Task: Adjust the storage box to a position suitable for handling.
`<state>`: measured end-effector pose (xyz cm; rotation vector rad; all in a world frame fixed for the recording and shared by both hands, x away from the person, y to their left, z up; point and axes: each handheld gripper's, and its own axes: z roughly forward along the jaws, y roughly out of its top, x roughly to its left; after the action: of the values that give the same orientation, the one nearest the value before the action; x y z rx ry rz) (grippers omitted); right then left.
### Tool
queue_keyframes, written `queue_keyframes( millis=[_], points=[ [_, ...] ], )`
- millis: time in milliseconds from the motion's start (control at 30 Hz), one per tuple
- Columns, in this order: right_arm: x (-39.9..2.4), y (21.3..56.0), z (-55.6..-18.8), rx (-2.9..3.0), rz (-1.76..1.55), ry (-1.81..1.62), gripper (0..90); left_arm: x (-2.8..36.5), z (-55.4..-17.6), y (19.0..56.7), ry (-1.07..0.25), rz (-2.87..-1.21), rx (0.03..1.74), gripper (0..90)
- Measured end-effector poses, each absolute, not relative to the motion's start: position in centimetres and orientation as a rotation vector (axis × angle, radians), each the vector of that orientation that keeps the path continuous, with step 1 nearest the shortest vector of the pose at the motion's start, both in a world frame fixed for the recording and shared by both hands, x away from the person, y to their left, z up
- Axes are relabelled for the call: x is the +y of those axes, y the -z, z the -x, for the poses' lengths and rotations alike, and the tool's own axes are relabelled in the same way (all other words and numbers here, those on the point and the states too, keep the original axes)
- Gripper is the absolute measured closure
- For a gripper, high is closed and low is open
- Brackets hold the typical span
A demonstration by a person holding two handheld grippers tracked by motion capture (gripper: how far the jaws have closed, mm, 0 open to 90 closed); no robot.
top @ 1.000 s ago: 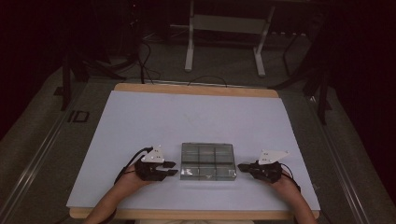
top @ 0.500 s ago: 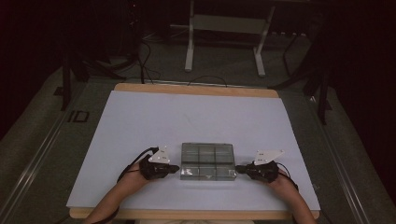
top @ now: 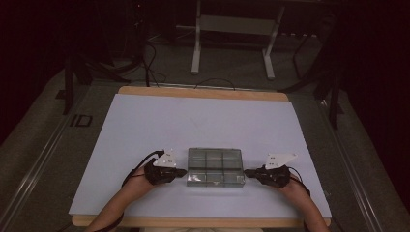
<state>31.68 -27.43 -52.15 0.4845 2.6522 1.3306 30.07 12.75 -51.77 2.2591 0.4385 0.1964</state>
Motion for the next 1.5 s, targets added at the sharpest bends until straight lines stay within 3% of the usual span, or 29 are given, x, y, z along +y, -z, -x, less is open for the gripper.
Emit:
queue_keyframes(
  millis=[1033, 1200, 1267, 1367, 1500],
  points=[
    [-27.2, 51.1, -31.7, 2.617, -0.491, -1.372, 89.9, 11.9, -30.0, 50.4, -0.221, -2.226, 0.412, 90.0],
    [-27.3, 51.3, -31.9, 2.579, -0.505, -1.344, 82.5, 11.9, -30.1, 50.0, -0.234, -2.215, 0.412, 90.0],
    [-27.4, 51.3, -32.1, 2.561, -0.521, -1.352, 73.3, 11.9, -30.1, 49.9, -0.239, -2.209, 0.411, 90.0],
    [-27.6, 51.2, -32.2, 2.51, -0.54, -1.37, 66.2, 11.9, -30.2, 49.7, -0.25, -2.208, 0.41, 90.0],
    [-27.5, 50.9, -32.2, 2.48, -0.514, -1.361, 61.3, 11.9, -30.3, 49.4, -0.257, -2.196, 0.413, 90.0]
  ],
)
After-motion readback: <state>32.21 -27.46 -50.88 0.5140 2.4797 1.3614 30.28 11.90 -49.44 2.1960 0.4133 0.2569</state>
